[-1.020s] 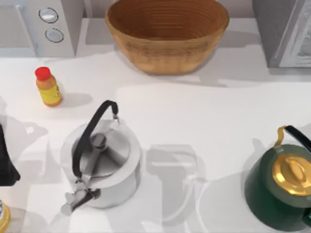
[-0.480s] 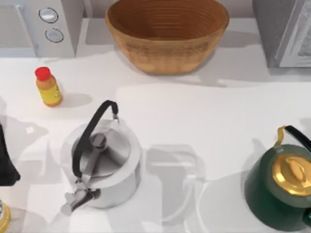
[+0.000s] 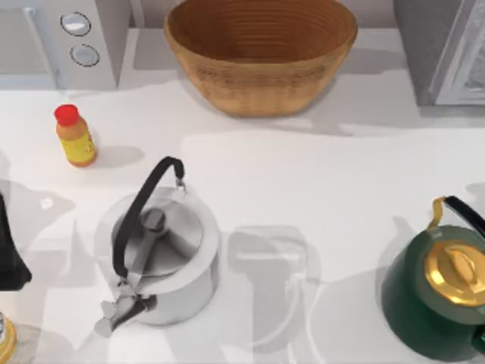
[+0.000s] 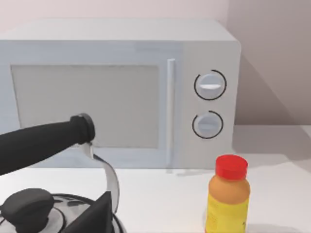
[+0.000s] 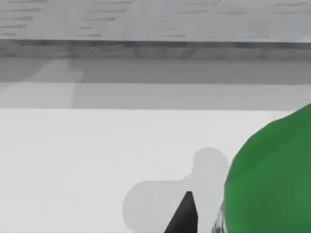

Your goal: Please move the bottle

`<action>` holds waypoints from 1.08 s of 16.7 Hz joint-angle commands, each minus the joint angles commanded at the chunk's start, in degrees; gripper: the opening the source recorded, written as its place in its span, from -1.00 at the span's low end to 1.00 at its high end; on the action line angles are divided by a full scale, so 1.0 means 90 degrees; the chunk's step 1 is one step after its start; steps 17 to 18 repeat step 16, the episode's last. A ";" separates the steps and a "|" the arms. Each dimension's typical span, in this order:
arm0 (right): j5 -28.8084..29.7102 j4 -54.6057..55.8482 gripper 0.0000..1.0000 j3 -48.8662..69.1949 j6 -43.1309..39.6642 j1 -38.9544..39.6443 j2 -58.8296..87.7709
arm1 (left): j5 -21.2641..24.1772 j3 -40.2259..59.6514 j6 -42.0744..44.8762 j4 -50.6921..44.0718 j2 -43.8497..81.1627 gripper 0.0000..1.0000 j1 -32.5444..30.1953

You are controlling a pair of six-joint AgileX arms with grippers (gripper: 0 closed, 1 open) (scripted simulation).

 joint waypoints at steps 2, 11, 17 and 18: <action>0.0000 0.0000 -0.25 0.0000 0.0000 0.0000 0.0000 | 0.0000 0.0000 0.0000 0.0000 0.0000 1.00 0.0000; 0.0000 0.0000 1.00 0.0000 0.0000 0.0000 0.0000 | 0.0000 0.0000 0.0000 0.0000 0.0000 1.00 0.0000; 0.0000 0.0000 1.00 0.0000 0.0000 0.0000 0.0000 | 0.0000 0.0000 0.0000 0.0000 0.0000 1.00 0.0000; 0.0000 0.0000 1.00 0.0000 0.0000 0.0000 0.0000 | 0.0000 0.0000 0.0000 0.0000 0.0000 1.00 0.0000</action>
